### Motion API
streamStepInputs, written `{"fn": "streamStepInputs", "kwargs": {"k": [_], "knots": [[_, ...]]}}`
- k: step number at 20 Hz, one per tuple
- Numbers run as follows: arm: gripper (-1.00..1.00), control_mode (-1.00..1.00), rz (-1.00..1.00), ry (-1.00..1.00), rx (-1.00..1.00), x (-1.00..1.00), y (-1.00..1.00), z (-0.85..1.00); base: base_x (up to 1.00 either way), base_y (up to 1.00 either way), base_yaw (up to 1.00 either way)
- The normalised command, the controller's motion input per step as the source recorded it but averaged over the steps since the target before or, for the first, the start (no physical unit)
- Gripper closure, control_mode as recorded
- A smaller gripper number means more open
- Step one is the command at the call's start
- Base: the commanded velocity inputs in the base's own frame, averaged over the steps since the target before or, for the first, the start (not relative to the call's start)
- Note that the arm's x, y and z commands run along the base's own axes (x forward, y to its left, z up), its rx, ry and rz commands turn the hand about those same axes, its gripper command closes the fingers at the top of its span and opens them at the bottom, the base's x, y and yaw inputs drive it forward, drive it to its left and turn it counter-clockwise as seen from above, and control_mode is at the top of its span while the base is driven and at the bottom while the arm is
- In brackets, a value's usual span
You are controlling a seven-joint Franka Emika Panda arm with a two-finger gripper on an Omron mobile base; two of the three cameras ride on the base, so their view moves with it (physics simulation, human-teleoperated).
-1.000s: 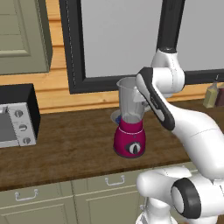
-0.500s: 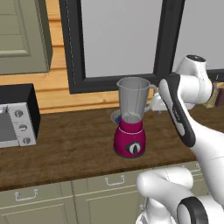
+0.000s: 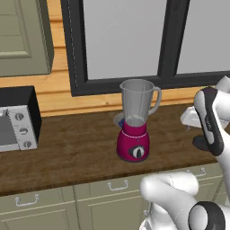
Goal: Close the lid blender by securely placing the lid on top.
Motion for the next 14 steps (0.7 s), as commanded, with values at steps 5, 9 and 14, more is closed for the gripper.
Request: {"fn": "streamStepInputs", "kwargs": {"k": [5,9,14], "knots": [[-1.00,-1.00,-0.12,0.13,0.08,0.00,-0.73,-0.51,0.00,0.00,0.00],[-1.00,-1.00,-0.24,0.13,0.06,0.00,-0.49,-0.45,0.00,0.00,0.00],[-1.00,-1.00,-0.20,0.08,0.07,0.16,-0.45,-0.29,0.00,0.00,0.00]]}}
